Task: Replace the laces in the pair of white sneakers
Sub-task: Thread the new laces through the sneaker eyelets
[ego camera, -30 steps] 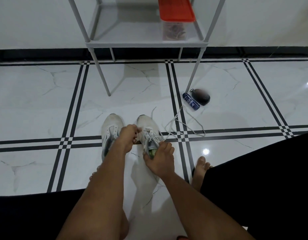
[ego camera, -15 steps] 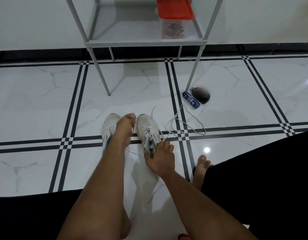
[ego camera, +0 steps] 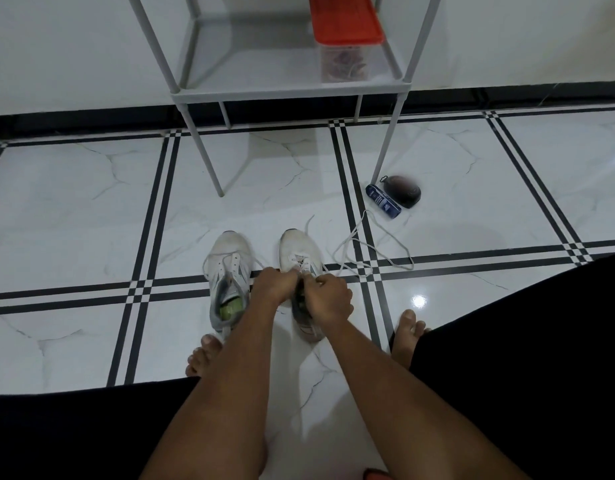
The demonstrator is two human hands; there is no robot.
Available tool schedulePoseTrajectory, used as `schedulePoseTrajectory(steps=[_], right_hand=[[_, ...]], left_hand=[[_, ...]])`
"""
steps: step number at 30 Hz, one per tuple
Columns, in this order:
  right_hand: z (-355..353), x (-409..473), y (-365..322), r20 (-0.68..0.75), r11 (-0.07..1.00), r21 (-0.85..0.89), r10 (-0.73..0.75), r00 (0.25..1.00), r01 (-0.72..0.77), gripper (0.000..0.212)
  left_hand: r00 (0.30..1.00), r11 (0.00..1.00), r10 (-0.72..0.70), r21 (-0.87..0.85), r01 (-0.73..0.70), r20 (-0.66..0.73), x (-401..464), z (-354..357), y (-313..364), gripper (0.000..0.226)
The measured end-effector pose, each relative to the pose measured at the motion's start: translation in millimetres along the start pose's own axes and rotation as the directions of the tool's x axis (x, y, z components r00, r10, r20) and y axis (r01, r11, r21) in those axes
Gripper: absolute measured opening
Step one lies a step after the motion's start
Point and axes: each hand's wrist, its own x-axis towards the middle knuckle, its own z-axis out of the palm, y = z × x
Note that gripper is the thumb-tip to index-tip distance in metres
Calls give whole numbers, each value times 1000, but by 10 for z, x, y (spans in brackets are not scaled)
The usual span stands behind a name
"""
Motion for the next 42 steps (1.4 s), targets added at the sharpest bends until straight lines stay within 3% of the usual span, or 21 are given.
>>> schedulePoseTrajectory(steps=[3,7,9,11,13,15,19,23,30,38,42], right_hand=[[-16,52,24,10,974,226,-14,1000,11,32],[-52,181,88,38,944,328,3,999,-15,33],[-49,237,107,81,917,381,96,992,-119,38],[-23,288,110,174,853,454,199,964,-258,36],[-12,344,121,266,779,521,240,934,-349,32],[-14,377,140,318,764,532,219,922,-365,22],[-188,223,-105,267,787,573,86,960,-230,26],[-380,-12,-503,261,803,580,-24,965,-137,33],[-896,-142,-1071,198,828,560,-94,976,-34,28],[-1526,-196,-1626,164,893,392,-302,939,219,17],[-1830,-245,-1829,115,876,352,-389,914,329,22]], left_hand=[[997,972,74,-223,-79,-30,14,121,-62,40],[1000,899,4,-438,-17,-31,180,209,-177,50],[998,865,-54,-499,52,10,391,309,-316,36],[995,788,-90,-609,92,35,931,625,-646,46],[995,784,-99,-615,90,19,832,606,-598,57],[998,844,-60,-532,64,26,484,398,-372,38],[998,838,26,-545,5,49,7,30,49,17],[993,797,108,-600,-64,37,-279,-292,442,25],[939,840,326,-423,-340,-108,-642,-879,929,30],[888,769,423,-448,-457,-180,-1002,-1145,1087,28],[855,733,466,-442,-517,-227,-1154,-1292,1224,27]])
